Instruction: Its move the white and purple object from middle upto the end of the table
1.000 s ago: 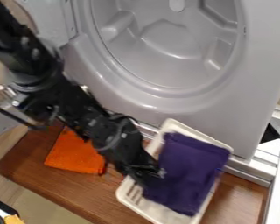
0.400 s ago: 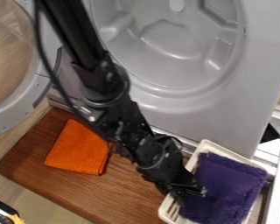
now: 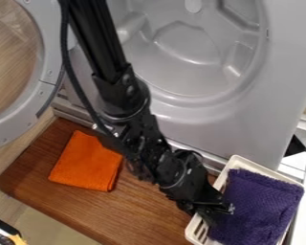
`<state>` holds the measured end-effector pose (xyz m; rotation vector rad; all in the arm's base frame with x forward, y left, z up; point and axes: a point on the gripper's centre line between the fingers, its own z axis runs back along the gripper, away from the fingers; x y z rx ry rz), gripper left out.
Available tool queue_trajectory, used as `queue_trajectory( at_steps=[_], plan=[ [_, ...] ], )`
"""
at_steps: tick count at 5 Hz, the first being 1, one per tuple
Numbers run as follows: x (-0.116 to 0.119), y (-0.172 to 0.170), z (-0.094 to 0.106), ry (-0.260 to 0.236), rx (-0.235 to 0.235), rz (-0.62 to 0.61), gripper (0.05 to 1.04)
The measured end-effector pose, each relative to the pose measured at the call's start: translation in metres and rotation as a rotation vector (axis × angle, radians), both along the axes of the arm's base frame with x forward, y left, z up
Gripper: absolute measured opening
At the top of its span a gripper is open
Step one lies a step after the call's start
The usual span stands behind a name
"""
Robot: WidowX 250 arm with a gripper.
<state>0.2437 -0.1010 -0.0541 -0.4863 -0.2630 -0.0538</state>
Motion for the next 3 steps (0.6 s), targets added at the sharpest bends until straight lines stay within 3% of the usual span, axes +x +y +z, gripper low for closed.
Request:
queue_trajectory(
  at_steps=[1,2,3],
  plan=[
    [0.0002,0.0026,-0.0003,-0.012,0.002,-0.007,0.629],
    [0.0007,0.0053,-0.0018,0.018,0.025,-0.006,0.926],
    [0.0008,0.0031,-0.0018,0.030,0.042,-0.022,1.009]
  ],
)
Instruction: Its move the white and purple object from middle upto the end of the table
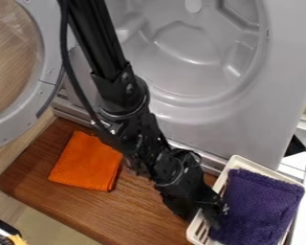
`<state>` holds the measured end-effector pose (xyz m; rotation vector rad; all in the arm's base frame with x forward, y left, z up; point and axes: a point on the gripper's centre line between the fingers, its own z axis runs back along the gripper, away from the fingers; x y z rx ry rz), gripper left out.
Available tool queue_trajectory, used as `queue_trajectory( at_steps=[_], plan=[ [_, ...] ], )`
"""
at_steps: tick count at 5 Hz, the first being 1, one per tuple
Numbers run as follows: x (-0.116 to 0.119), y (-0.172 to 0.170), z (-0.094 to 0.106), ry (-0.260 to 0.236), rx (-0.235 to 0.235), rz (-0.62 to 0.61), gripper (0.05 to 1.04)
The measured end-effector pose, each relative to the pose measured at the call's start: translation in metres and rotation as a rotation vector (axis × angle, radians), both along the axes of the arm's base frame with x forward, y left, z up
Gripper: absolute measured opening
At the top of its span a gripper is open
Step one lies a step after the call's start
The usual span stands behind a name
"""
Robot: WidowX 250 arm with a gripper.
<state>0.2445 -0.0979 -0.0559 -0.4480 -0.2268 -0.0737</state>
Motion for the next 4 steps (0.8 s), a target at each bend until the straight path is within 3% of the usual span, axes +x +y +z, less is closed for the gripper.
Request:
queue_trajectory(
  at_steps=[3,4],
  plan=[
    [-0.006,0.003,0.053,-0.113,0.044,-0.033,0.999],
    [-0.011,0.014,0.069,-0.120,0.080,0.022,0.999]
  ],
)
